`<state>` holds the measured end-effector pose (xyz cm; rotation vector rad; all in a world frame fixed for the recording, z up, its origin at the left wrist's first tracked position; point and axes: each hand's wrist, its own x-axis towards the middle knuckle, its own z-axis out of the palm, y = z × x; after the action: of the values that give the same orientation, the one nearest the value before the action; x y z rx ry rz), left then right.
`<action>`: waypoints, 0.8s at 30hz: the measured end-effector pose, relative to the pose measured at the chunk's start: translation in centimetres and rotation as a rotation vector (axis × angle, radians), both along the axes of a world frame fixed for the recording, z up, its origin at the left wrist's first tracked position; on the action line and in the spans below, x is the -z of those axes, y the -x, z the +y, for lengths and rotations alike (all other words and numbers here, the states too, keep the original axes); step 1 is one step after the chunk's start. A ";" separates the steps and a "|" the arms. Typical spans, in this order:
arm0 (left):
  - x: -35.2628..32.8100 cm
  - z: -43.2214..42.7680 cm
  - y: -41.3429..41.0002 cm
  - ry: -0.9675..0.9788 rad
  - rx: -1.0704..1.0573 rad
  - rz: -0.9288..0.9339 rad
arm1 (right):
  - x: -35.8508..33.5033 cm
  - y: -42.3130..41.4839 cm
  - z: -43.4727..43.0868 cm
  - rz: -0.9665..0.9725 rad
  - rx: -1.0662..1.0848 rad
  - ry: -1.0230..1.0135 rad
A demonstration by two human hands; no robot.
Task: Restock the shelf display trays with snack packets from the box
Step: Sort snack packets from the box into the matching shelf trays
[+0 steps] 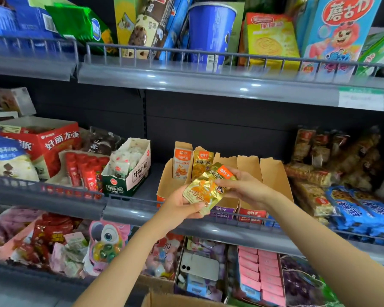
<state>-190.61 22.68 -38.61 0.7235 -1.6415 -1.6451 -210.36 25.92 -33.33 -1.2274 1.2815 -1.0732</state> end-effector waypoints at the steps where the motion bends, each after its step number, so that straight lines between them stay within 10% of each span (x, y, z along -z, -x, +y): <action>1: -0.2 -0.7 0.3 0.004 0.003 -0.012 | -0.4 0.5 -0.5 0.017 -0.006 0.002; 9: -0.4 -8.3 2.5 0.371 -0.361 -0.302 | -3.0 2.7 -6.5 0.345 0.244 0.241; 15: 1.3 -10.8 2.9 0.431 -0.187 -0.781 | -3.1 3.0 -12.1 0.641 0.206 0.273; 24: 2.1 -11.1 2.9 0.496 -0.148 -0.885 | 1.0 2.4 -16.6 0.931 0.039 0.214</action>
<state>-193.54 11.61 -40.72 1.3661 -2.3869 -0.7487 -212.74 9.34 -34.36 -1.9912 1.9047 -0.6647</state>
